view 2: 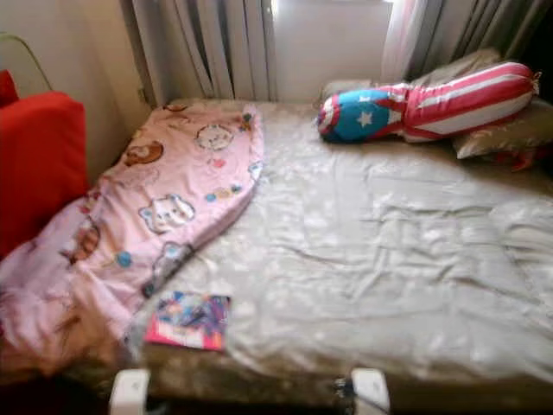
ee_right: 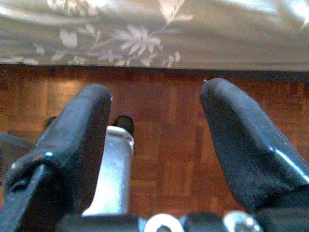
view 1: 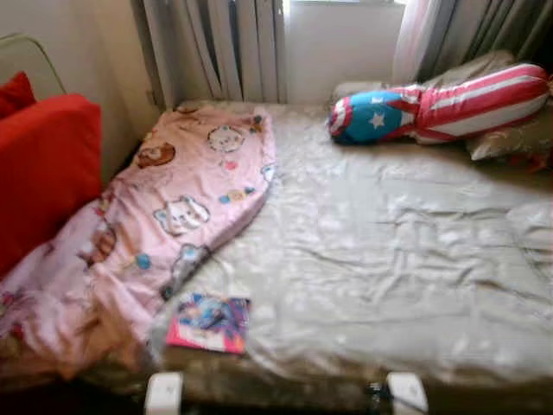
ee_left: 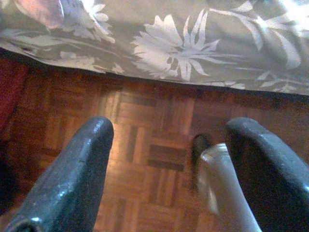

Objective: Clean up the room

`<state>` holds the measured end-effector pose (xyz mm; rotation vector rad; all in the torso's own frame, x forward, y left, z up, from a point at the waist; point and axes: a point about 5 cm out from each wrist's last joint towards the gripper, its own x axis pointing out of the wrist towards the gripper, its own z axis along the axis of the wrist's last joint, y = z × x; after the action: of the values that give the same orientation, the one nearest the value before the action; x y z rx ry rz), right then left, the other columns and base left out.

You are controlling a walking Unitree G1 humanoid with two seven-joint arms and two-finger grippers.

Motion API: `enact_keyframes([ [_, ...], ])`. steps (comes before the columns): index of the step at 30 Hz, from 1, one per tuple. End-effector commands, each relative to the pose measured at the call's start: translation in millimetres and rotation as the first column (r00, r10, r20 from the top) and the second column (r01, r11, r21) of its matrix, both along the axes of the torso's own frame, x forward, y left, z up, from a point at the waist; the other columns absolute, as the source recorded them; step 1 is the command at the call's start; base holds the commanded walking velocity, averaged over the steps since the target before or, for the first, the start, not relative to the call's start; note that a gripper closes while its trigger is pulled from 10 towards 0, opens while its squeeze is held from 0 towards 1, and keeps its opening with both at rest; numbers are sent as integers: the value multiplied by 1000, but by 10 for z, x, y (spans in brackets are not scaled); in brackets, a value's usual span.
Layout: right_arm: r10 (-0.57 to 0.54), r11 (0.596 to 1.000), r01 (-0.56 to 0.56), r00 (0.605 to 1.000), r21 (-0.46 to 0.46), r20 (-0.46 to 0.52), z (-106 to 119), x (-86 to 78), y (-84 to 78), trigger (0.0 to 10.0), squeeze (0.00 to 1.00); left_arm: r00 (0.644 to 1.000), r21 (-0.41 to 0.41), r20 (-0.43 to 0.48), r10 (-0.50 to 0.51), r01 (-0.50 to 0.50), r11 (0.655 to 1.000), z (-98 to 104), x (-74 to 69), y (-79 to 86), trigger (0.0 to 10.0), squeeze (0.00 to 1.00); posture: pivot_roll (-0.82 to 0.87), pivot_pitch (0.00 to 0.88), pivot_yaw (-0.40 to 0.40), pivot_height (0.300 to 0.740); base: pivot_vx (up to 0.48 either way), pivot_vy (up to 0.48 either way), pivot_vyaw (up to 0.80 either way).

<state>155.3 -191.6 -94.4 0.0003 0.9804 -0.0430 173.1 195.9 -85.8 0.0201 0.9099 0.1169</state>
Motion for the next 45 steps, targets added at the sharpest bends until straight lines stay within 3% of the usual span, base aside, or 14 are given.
enact_keyframes([
  [1, 13, 1000, -13, 1000, 8, 14, 16, 54, 48, 10000, 0, 1000, 14, -2, 11, -11, 1000, 11, 4, 72, 10000, 0, 16, 0, -35, 740, 0, 480, 0],
  [24, 21, 1000, -21, 1000, 5, 18, 26, 76, 43, 10000, 0, 1000, 12, -1, 26, -26, 1000, 14, 9, 83, 10000, 0, 20, 0, -44, 740, 0, 472, 0],
  [39, 24, 1000, -24, 1000, 7, 18, 27, 79, 40, 10000, 0, 1000, 20, 6, 4, -4, 1000, 22, 16, 89, 10000, 0, 23, 0, -46, 740, 0, 0, 0],
  [45, 26, 1000, -26, 1000, 6, 17, 27, 79, 38, 10000, 0, 1000, 21, 11, 1, -1, 1000, 27, 30, 78, 10000, 0, 23, 0, -47, 740, 0, -471, 0],
])
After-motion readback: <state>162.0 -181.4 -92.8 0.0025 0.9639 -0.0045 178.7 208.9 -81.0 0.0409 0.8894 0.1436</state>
